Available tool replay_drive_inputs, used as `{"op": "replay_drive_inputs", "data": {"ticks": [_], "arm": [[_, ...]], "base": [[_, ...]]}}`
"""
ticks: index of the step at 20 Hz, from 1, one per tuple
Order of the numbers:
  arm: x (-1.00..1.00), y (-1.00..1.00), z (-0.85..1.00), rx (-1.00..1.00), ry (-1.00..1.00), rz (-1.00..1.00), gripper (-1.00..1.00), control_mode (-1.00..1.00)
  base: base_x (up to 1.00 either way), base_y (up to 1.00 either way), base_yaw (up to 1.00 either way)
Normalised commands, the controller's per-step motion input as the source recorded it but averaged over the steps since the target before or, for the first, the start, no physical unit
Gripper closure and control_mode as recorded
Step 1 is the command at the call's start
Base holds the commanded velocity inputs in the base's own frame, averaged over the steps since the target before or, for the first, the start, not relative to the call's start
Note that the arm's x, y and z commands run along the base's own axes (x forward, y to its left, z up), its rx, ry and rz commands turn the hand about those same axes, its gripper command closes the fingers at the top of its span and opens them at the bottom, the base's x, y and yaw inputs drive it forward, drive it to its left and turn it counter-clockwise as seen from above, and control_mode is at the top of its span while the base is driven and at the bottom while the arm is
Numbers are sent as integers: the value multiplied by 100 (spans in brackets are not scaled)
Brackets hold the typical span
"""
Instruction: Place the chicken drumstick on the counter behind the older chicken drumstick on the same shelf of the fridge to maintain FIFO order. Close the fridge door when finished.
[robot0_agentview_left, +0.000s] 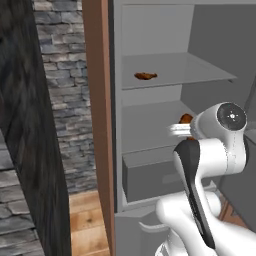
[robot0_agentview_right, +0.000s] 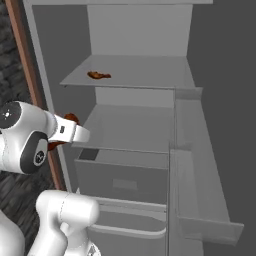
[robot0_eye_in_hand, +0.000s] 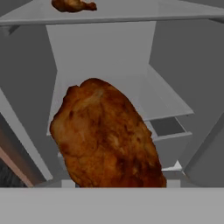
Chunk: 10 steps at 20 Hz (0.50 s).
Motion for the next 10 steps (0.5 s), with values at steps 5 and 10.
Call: {"op": "replay_drive_inputs", "data": {"ticks": [5, 10], "arm": [[0, 0, 0, 0, 0, 0, 100, 100], [0, 0, 0, 0, 0, 0, 100, 100]], "base": [[30, -29, 0], [33, -57, 0]]}}
